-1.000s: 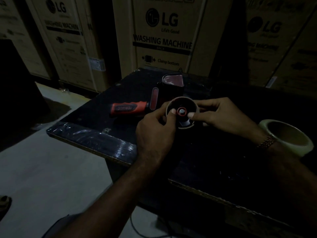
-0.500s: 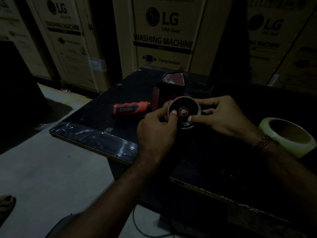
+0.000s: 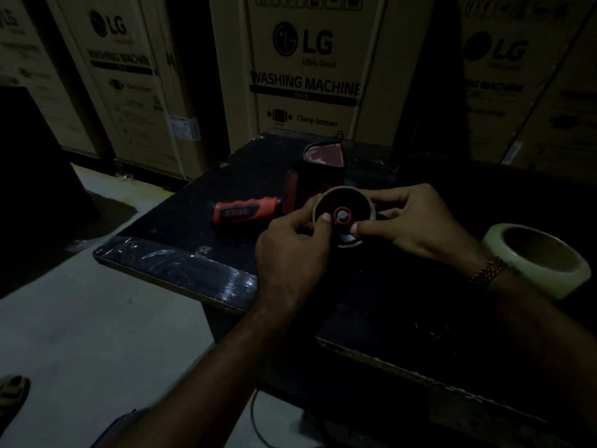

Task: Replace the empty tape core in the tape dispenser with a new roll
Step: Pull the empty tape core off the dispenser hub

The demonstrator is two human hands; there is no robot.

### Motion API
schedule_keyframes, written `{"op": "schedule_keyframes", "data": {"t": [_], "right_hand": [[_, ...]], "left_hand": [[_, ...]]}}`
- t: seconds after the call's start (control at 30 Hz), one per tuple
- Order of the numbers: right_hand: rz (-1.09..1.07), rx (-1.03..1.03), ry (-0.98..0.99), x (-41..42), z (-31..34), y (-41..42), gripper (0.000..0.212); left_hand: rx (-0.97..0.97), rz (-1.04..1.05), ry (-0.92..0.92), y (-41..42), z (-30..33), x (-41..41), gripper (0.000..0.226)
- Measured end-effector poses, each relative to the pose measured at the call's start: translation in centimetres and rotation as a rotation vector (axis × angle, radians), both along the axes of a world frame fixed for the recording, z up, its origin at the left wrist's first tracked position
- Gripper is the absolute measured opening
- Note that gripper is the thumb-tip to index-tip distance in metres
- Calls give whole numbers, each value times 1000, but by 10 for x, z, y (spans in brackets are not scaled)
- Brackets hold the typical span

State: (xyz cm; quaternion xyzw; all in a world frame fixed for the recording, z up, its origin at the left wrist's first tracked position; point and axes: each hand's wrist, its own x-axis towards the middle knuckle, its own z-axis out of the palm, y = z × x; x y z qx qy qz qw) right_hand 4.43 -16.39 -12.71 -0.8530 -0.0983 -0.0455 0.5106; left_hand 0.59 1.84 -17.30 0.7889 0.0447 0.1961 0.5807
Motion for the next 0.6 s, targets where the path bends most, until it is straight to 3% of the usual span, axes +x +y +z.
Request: {"op": "schedule_keyframes", "data": {"t": [0.13,0.33,0.6], "right_hand": [[167,53,55,-4,5,-1,42],[-7,48,-91,-3,-5,4,30],[-30,35,-82,-9,0,7,32]], "left_hand": [[22,-56,-37,2,2,-3,24],[24,-104,-46,4,3,-4,23],[-2,-116,-37,5,-2,0,29]]}}
